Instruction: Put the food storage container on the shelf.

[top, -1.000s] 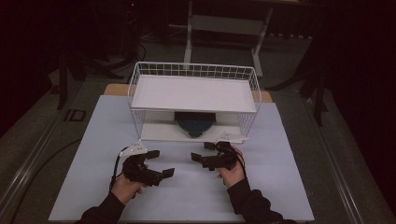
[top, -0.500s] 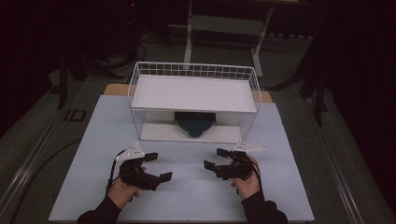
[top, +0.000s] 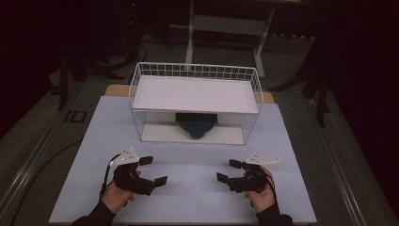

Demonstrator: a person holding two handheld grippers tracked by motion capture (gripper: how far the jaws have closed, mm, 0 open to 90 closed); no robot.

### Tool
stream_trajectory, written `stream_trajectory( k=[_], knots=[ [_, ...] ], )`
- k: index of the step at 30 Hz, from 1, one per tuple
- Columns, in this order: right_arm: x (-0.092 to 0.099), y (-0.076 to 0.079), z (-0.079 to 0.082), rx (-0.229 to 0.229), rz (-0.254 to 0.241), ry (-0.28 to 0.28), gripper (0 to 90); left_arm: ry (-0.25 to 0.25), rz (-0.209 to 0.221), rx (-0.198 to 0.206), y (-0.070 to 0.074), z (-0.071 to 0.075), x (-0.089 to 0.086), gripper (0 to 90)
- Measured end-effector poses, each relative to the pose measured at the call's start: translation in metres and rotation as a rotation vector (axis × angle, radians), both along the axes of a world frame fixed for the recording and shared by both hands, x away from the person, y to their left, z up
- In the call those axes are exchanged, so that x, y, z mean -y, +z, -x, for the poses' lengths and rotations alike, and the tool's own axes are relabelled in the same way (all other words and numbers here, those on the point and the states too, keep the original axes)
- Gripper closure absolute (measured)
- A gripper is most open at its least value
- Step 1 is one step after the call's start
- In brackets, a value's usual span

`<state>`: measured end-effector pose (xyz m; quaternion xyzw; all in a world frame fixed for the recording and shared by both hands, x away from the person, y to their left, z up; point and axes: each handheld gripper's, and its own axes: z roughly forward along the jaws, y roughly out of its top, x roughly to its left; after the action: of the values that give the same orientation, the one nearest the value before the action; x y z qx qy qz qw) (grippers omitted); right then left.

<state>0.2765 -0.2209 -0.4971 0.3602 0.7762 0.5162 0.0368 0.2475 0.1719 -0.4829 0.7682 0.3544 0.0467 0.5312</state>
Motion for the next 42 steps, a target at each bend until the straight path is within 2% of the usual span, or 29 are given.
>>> stream_trajectory(
  k=[7,13,14,21,24,28,39,42],
  knots=[
    [0.012,-0.003,0.006,-0.007,-0.004,-0.005,15.0,0.006,0.001,0.003,-0.001,0.006,-0.009,0.4],
    [0.020,-0.010,0.015,-0.013,0.030,-0.003,15.1,0.000,-0.014,-0.003,-0.004,0.012,-0.010,0.4],
    [0.022,-0.012,0.016,-0.023,0.024,0.003,15.1,0.000,-0.013,-0.005,-0.005,0.013,-0.010,0.4],
    [0.034,-0.013,0.021,-0.012,0.030,-0.019,15.1,-0.013,-0.034,-0.005,-0.009,0.016,-0.007,0.4],
    [0.041,-0.013,0.021,-0.023,0.013,-0.033,15.1,-0.018,-0.031,-0.001,-0.009,0.016,-0.006,0.4],
    [0.042,-0.012,0.019,-0.022,0.004,-0.037,15.2,-0.020,-0.048,0.009,-0.010,0.016,-0.005,0.4],
    [0.041,-0.014,0.018,-0.032,0.009,-0.032,15.1,-0.028,-0.036,0.008,-0.011,0.017,-0.003,0.4],
    [0.041,-0.014,0.018,-0.021,0.011,-0.029,15.2,-0.027,-0.032,0.014,-0.010,0.017,-0.003,0.4]
  ],
)
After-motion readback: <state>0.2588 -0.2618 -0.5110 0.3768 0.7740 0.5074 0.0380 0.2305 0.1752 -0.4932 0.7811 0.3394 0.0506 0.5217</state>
